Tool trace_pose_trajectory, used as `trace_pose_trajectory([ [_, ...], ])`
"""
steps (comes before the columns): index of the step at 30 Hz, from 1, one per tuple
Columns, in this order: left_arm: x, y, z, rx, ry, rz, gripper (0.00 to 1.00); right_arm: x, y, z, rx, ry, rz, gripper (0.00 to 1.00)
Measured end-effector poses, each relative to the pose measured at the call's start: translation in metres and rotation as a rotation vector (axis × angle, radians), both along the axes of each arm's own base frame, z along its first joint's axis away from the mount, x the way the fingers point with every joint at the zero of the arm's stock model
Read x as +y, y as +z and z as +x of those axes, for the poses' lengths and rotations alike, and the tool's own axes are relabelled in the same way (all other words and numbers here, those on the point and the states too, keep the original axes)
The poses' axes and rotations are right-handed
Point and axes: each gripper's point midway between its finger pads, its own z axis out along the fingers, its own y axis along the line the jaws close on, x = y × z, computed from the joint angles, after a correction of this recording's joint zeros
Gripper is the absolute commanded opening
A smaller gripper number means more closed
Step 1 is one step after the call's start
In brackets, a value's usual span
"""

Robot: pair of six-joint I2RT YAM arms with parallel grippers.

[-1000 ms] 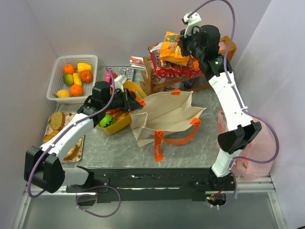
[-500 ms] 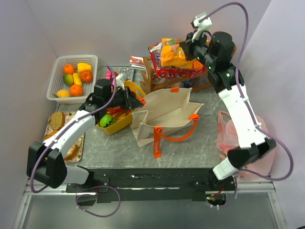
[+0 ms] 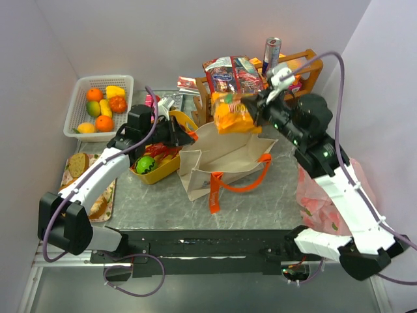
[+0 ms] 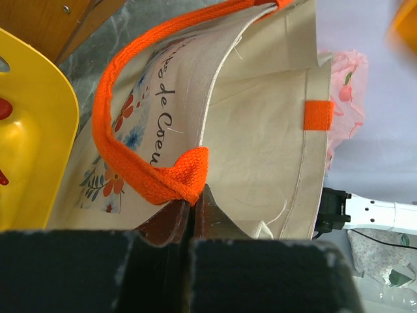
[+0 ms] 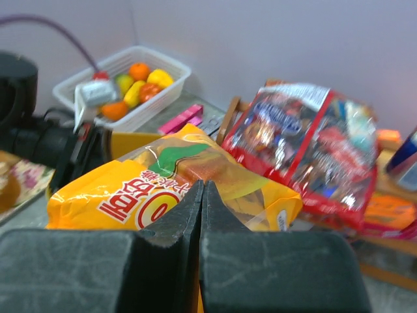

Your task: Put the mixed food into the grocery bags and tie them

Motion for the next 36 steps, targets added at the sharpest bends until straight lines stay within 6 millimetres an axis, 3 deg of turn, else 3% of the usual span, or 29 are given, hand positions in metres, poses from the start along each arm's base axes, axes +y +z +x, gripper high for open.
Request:
trace_pose_trajectory([
  [5,0.001,0.004,0.001,-0.010,0.001,0.008,0.01,0.001,-0.043,-0.018,0.093,0.022,0.008,0.00],
  [9,0.003,0.003,0.002,-0.017,0.003,0.017,0.01,0.005,-0.083,-0.017,0.176,0.020,-0.018,0.00],
  [11,0.003,0.003,0.003,-0.020,0.003,0.018,0.01,0.006,-0.105,-0.013,0.235,0.008,-0.033,0.00],
  [21,0.003,0.000,0.002,-0.025,-0.003,0.017,0.01,0.020,-0.169,0.029,0.401,-0.105,-0.084,0.00],
  [22,0.003,-0.001,0.002,-0.026,-0.004,0.019,0.01,0.023,-0.180,0.032,0.424,-0.116,-0.102,0.11],
  [23,0.004,-0.002,0.002,-0.027,-0.003,0.019,0.01,0.027,-0.191,0.035,0.447,-0.122,-0.121,0.41],
  [26,0.005,-0.004,0.003,-0.032,-0.003,0.025,0.01,0.034,-0.215,0.036,0.510,-0.124,-0.159,0.71],
  [27,0.005,-0.004,0.003,-0.037,-0.005,0.029,0.01,0.035,-0.217,0.034,0.515,-0.119,-0.166,0.78],
  [30,0.005,-0.005,0.003,-0.041,-0.009,0.032,0.01,0.036,-0.201,0.028,0.483,-0.091,-0.153,0.80],
  [32,0.005,-0.005,0.002,-0.043,-0.013,0.031,0.01,0.035,-0.178,0.021,0.436,-0.063,-0.126,0.83],
  [36,0.004,-0.005,0.002,-0.047,-0.019,0.034,0.01,0.024,-0.107,-0.004,0.288,-0.014,-0.039,0.86],
])
